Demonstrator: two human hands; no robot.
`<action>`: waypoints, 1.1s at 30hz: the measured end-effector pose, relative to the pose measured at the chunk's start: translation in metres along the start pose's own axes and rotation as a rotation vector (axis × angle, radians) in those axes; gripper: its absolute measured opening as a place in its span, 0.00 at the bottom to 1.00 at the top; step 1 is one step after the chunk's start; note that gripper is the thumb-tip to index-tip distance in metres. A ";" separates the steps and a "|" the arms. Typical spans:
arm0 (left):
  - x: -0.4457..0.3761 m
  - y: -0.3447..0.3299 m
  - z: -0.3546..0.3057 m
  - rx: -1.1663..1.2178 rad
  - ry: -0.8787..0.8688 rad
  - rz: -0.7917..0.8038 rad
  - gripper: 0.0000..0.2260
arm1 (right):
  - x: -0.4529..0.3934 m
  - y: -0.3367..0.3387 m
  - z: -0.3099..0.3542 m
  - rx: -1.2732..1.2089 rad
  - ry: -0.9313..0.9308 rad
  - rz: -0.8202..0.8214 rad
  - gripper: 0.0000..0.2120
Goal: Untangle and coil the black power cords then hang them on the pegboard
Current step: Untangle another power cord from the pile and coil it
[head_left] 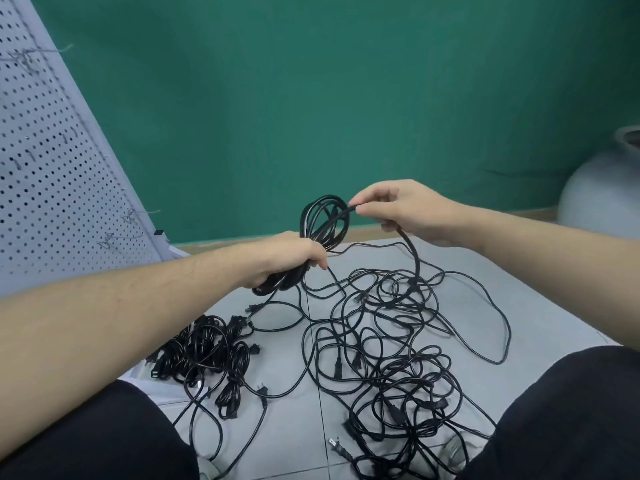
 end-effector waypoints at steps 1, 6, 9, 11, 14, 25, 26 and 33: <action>0.000 -0.001 -0.002 0.029 -0.027 -0.008 0.08 | 0.000 0.001 0.000 0.015 0.023 -0.005 0.03; 0.009 -0.021 -0.017 0.149 -0.170 0.118 0.07 | 0.005 0.024 0.004 0.212 0.114 -0.309 0.15; 0.016 -0.030 -0.029 0.228 -0.224 0.180 0.04 | 0.010 0.035 -0.004 0.344 -0.001 -0.425 0.26; 0.017 -0.033 -0.034 0.293 -0.245 0.190 0.04 | 0.008 0.030 -0.012 0.269 -0.111 -0.339 0.31; 0.017 -0.039 -0.032 0.353 -0.232 0.224 0.04 | 0.005 0.010 -0.020 -0.088 -0.195 -0.202 0.29; 0.020 -0.036 -0.045 0.380 -0.302 0.125 0.10 | -0.002 -0.027 0.009 -0.777 -0.166 -0.128 0.15; 0.021 -0.040 -0.045 0.421 -0.285 0.176 0.11 | -0.002 -0.028 0.010 -0.794 -0.165 -0.142 0.15; 0.028 -0.054 -0.050 0.621 -0.199 0.385 0.21 | -0.002 -0.032 0.010 -0.843 -0.163 -0.207 0.17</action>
Point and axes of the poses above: each hand's wrist, its own x-axis away from the middle knuckle, its own y-axis out of the back of the hand, z = x × y, the point moved 8 cm from there along -x, towards the middle knuckle, and after that the axes turned 2 degrees about z, right-handed, at the moved point
